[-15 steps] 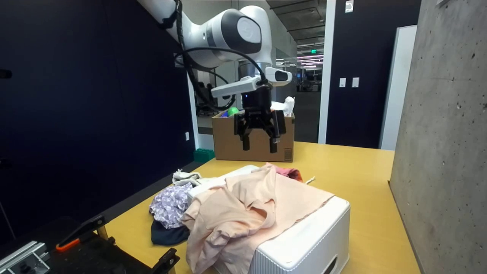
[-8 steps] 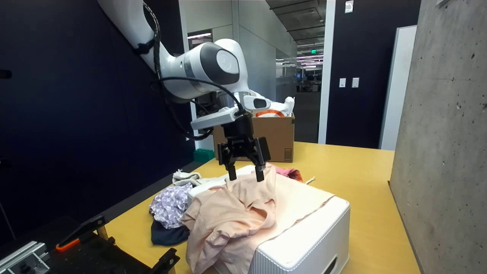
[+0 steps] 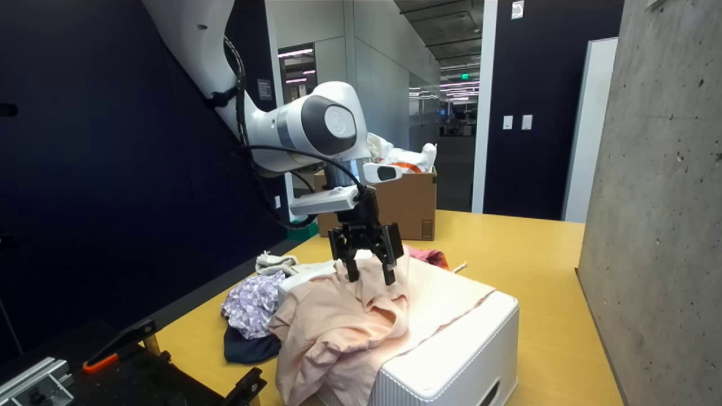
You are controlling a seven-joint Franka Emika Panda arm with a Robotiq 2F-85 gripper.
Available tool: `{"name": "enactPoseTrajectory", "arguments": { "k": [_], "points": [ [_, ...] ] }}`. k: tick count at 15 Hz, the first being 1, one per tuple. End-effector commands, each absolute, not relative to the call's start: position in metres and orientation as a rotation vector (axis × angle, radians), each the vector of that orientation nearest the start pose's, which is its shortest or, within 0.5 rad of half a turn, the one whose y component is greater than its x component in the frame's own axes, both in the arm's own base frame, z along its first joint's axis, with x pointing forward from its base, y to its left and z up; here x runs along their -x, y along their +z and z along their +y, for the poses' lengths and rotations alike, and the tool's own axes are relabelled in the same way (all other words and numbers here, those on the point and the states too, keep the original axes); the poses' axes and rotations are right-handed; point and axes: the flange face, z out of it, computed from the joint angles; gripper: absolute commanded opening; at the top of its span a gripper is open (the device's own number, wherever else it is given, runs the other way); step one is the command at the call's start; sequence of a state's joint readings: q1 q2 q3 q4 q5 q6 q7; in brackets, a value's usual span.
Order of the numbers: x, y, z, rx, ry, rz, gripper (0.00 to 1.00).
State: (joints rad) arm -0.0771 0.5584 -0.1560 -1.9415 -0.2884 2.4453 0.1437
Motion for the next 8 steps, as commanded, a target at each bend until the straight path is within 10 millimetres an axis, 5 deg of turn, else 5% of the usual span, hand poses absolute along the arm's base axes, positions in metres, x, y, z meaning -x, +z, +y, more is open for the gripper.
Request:
{"name": "enactPoseTrajectory", "arguments": {
  "k": [1, 8],
  "points": [
    [-0.6016, 0.1941, -0.1347, 3.414, 0.039, 0.198, 0.58],
    [-0.5982, 0.2012, -0.1396, 3.419, -0.007, 0.205, 0.05]
  ]
}}
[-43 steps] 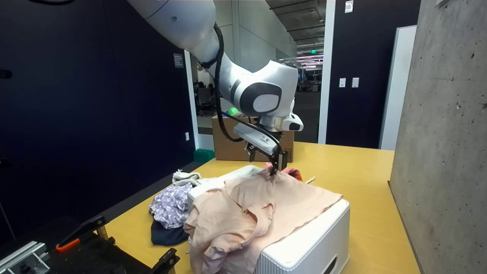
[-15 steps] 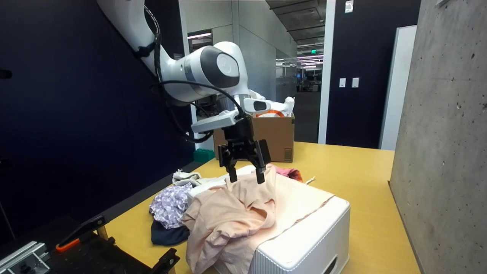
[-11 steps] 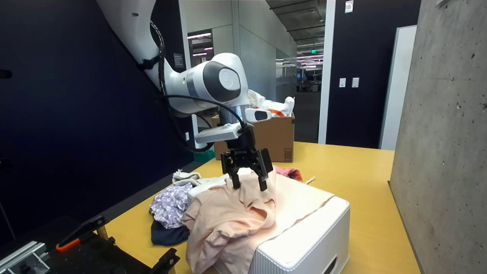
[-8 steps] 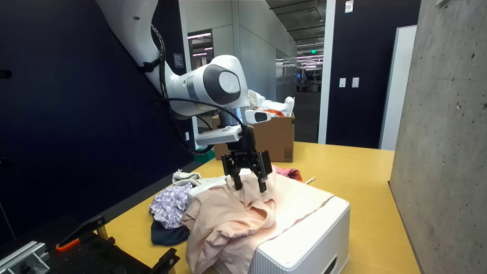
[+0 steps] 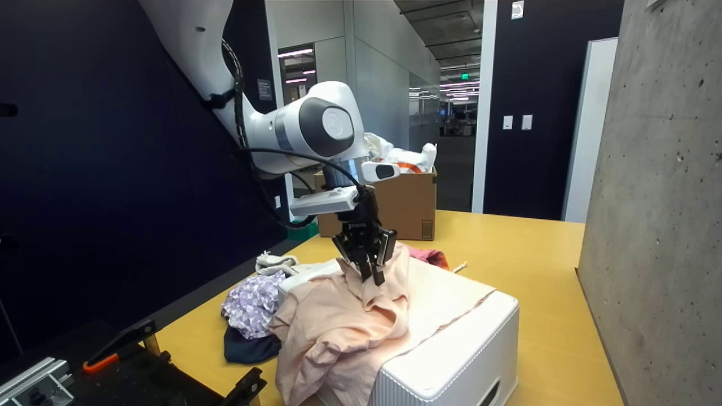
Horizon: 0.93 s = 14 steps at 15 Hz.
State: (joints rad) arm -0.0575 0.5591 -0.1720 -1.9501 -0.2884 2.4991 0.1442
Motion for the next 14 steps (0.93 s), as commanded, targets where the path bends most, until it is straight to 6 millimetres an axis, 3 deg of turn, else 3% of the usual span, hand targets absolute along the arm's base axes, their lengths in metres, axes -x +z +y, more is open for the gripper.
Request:
{"name": "enactPoseTrajectory", "arguments": {
  "k": [1, 8, 14],
  "points": [
    [-0.597, 0.204, -0.142, 3.423, -0.012, 0.211, 0.01],
    [-0.586, 0.237, -0.190, 3.469, -0.066, 0.330, 0.00],
    [-0.573, 0.234, -0.235, 3.493, -0.058, 0.497, 0.00]
  ]
}}
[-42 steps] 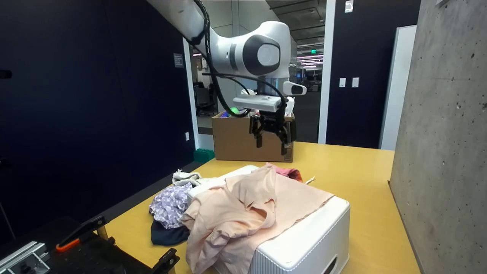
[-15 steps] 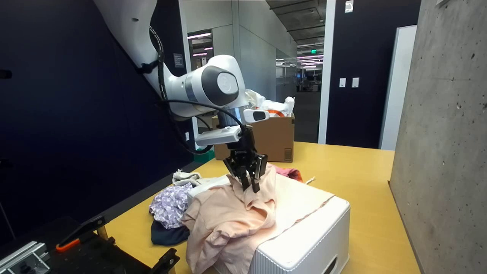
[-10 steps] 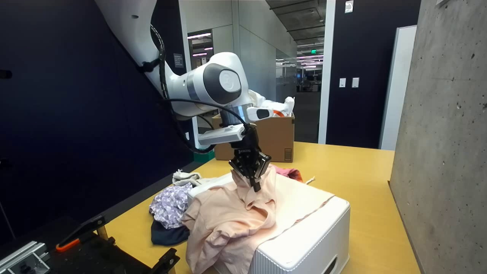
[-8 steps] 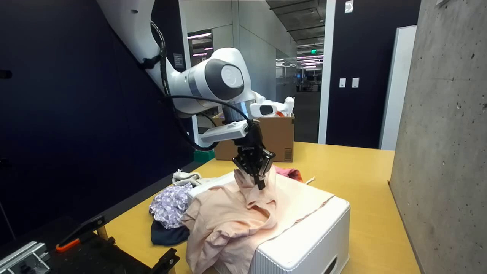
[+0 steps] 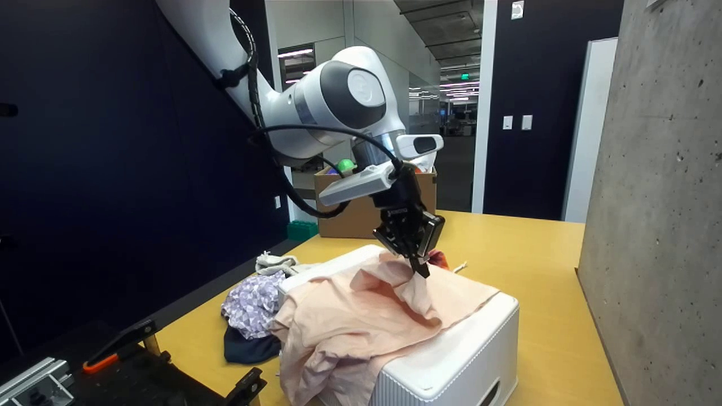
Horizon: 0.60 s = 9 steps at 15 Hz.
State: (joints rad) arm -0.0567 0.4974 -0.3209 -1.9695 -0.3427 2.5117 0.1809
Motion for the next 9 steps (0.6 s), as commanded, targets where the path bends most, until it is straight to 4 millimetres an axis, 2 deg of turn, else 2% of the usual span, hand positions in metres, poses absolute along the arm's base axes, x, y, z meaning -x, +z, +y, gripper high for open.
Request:
{"name": "enactPoseTrajectory", "arguments": {
  "k": [1, 4, 7, 8, 9],
  "points": [
    [-0.570, 0.233, -0.242, 3.493, -0.055, 0.533, 0.00],
    [-0.566, 0.228, -0.263, 3.503, -0.057, 0.642, 0.00],
    [-0.571, 0.225, -0.274, 3.519, -0.082, 0.711, 0.00],
    [-0.572, 0.224, -0.274, 3.517, -0.084, 0.728, 0.23],
    [-0.574, 0.223, -0.274, 3.512, -0.089, 0.743, 0.28]
  ]
}}
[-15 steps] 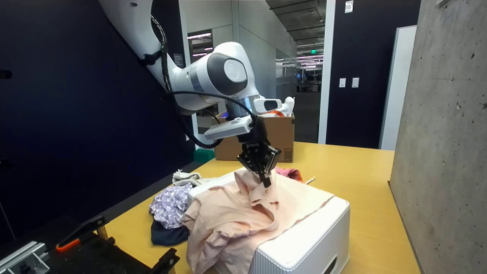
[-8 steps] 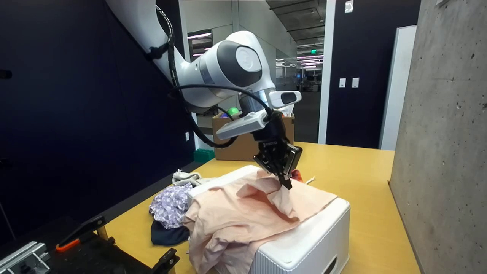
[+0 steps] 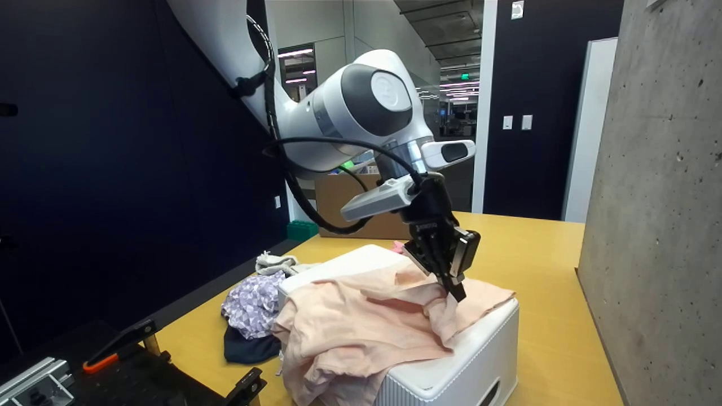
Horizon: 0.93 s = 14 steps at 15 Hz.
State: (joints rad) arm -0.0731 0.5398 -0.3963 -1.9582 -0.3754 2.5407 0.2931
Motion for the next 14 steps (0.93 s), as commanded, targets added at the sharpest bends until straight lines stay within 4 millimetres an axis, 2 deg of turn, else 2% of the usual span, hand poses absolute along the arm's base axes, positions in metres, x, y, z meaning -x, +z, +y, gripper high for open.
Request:
{"name": "enactPoseTrajectory", "arguments": {
  "k": [1, 4, 6, 8, 10, 14],
  "points": [
    [-0.575, 0.223, -0.275, 3.504, -0.098, 0.762, 0.35],
    [-0.573, 0.228, -0.277, 3.490, -0.118, 0.812, 0.56],
    [-0.570, 0.244, -0.273, 3.456, -0.144, 0.846, 0.71],
    [-0.567, 0.261, -0.262, 3.420, -0.155, 0.864, 0.85],
    [-0.560, 0.273, -0.242, 3.411, -0.156, 0.813, 1.00],
    [-0.547, 0.279, -0.203, 3.403, -0.137, 0.700, 1.00]
  ]
}}
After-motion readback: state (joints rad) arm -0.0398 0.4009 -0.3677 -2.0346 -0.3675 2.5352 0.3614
